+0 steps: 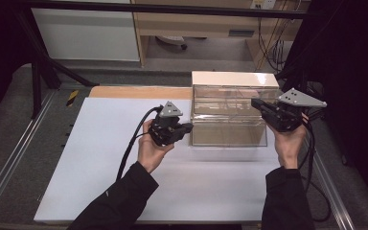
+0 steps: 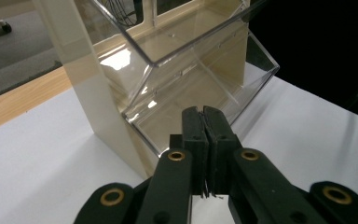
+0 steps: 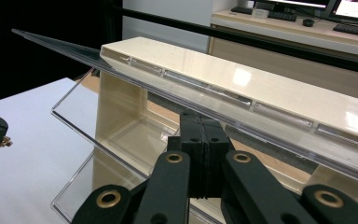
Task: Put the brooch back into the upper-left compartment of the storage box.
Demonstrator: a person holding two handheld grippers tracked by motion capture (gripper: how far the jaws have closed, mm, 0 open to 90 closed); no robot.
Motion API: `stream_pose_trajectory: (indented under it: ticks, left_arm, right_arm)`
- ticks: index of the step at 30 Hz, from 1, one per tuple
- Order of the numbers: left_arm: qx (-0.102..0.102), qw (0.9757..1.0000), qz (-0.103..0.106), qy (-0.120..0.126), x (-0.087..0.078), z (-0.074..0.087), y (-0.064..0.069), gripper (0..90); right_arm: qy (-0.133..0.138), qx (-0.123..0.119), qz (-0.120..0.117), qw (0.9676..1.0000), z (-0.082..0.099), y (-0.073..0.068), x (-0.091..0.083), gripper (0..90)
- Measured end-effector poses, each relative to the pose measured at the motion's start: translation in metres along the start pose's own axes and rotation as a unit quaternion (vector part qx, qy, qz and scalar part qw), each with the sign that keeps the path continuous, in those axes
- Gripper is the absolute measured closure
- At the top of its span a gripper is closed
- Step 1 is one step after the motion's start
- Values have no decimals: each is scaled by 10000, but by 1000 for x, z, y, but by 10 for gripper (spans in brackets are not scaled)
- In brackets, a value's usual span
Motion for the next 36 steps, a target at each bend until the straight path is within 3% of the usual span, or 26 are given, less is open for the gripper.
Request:
stream_pose_trajectory:
  ticks: [23, 36]
  left_arm:
    - [154, 9998, -95, 72, 15, -37, 0, 879]
    - [176, 9997, -187, 19, 33, -51, -6, 878]
  right_arm:
    - [21, 18, -29, 10000, -1, 1, 0, 900]
    - [25, 23, -41, 10000, -2, 2, -1, 900]
Point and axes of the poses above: each handheld gripper's, and its own axes: x roughly forward along the jaws, z roughly out of its underside, y roughly to its right, the point moved 8 cm from there along x, roughly forward along the jaws, and after that the axes turned 12 degrees about z, right-handed, at the moved point
